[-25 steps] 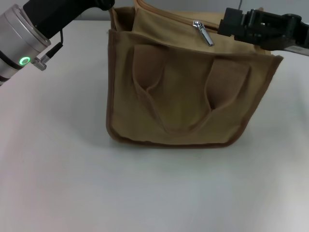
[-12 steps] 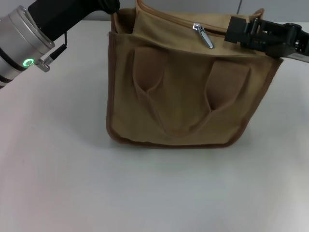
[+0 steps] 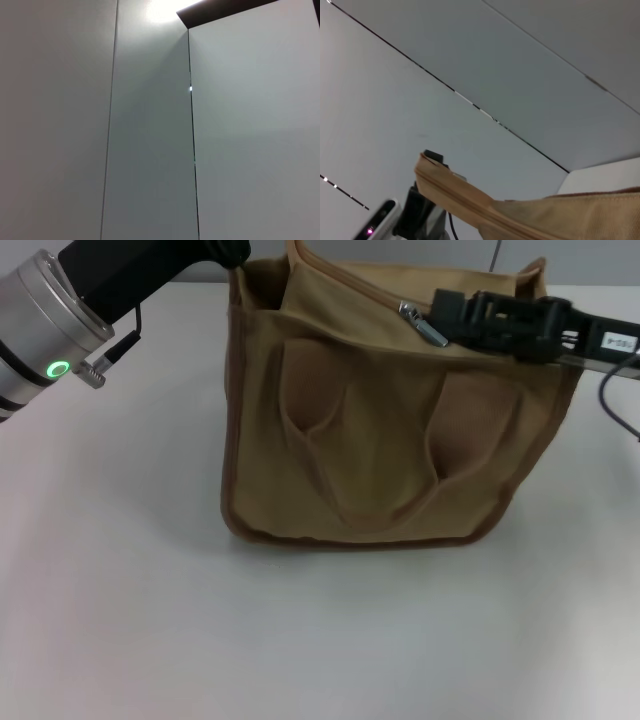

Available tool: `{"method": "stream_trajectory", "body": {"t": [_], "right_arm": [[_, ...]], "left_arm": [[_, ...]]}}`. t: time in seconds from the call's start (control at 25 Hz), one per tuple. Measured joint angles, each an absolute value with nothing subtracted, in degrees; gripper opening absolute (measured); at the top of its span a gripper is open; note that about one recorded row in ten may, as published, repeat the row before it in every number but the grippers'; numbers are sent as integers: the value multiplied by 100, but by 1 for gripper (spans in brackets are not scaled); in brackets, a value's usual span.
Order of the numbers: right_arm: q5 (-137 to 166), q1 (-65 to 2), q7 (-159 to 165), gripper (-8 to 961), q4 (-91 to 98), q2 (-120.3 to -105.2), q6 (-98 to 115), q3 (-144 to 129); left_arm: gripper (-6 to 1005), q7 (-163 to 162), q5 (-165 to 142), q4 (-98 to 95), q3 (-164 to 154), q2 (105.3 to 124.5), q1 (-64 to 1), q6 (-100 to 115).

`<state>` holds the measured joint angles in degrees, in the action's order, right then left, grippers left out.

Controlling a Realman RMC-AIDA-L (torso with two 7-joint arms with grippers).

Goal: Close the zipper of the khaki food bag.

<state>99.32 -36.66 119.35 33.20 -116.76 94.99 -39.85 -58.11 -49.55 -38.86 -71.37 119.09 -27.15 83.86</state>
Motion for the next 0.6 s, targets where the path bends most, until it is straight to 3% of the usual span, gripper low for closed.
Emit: {"method": "stream_trajectory", "body": {"t": [0.28, 0.6], "right_arm": [[9932, -3881, 11935, 638, 3136, -11712, 9509, -4213], [9931, -3864, 11935, 576, 3129, -11716, 9438, -4319]], "left_arm": [[48, -5947, -4955, -4002, -7150, 11909, -2725, 8389], [47, -5951, -4951, -4008, -7194, 11909, -2738, 8342]]}}
